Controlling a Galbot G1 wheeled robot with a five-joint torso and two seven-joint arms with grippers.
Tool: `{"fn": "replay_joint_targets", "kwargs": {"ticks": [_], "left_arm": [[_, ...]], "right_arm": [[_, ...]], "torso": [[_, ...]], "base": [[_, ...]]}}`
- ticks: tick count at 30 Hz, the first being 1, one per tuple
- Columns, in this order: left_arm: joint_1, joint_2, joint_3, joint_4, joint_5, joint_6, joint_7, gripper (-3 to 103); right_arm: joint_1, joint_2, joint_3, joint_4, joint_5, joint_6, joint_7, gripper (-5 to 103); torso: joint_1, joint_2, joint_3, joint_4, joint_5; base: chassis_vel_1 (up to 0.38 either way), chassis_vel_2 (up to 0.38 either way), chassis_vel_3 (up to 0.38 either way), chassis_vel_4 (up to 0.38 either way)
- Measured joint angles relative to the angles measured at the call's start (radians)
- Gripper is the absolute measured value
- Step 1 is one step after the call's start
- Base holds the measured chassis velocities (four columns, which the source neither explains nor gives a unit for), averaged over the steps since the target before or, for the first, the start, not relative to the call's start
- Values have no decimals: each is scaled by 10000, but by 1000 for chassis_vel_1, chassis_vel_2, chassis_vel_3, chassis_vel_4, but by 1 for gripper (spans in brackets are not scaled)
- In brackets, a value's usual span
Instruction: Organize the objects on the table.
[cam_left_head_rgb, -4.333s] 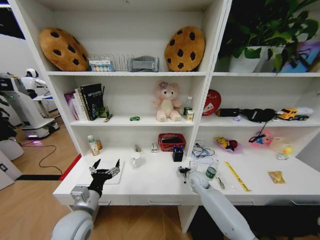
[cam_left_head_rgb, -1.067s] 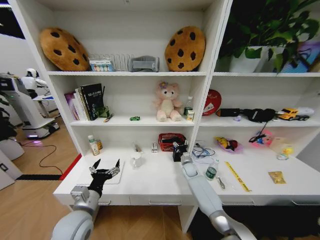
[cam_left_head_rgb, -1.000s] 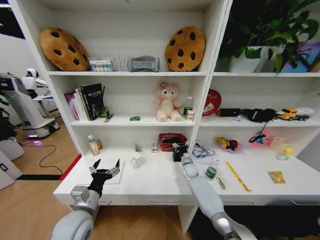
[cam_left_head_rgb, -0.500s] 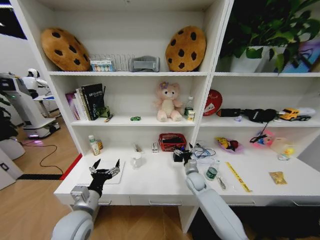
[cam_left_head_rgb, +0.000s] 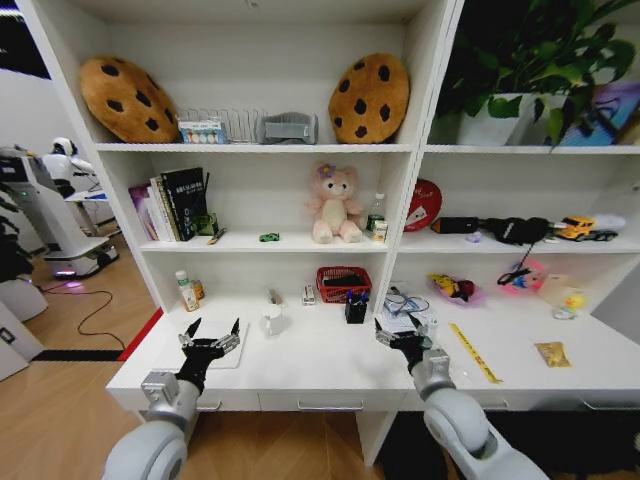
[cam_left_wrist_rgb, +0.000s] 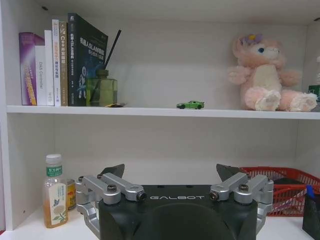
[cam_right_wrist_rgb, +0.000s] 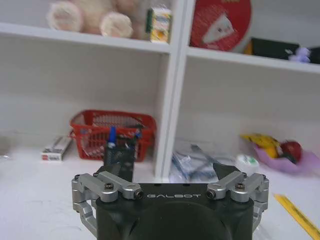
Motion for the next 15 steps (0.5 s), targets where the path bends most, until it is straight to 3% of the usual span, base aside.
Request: {"fn": "replay_joint_targets", "kwargs": {"ticks": [2,3,6,7,9,15], "left_arm": [[0,-1,-1,0,0,0,2,100],[0,-1,-1,0,0,0,2,100],[-1,0,0,0,-1,0,3,100],[-1,0,0,0,-1,0,3,100],[0,0,0,0,-1,0,3,100],[0,0,0,0,0,-1,3,100]], "right_arm": [[-106,544,-181,-344,6,251,1126,100],[-106,544,-181,-344,6,251,1126,100],[63,1397,-443,-1155,-656,891,2025,100],[63,1397,-443,-1155,-656,891,2025,100],[209,2070,-452,-1866,-1286,1378,2155,100],[539,2620,-348,-2995,-2104,2134,2192,100]], "torso": [[1,0,1,2,0],[1,0,1,2,0],[3,-2,2,2,2],[3,-2,2,2,2],[3,-2,2,2,3],[3,-2,2,2,2]], "base": [[0,0,0,0],[0,0,0,0],[0,0,0,0],[0,0,0,0],[0,0,0,0],[0,0,0,0]]}}
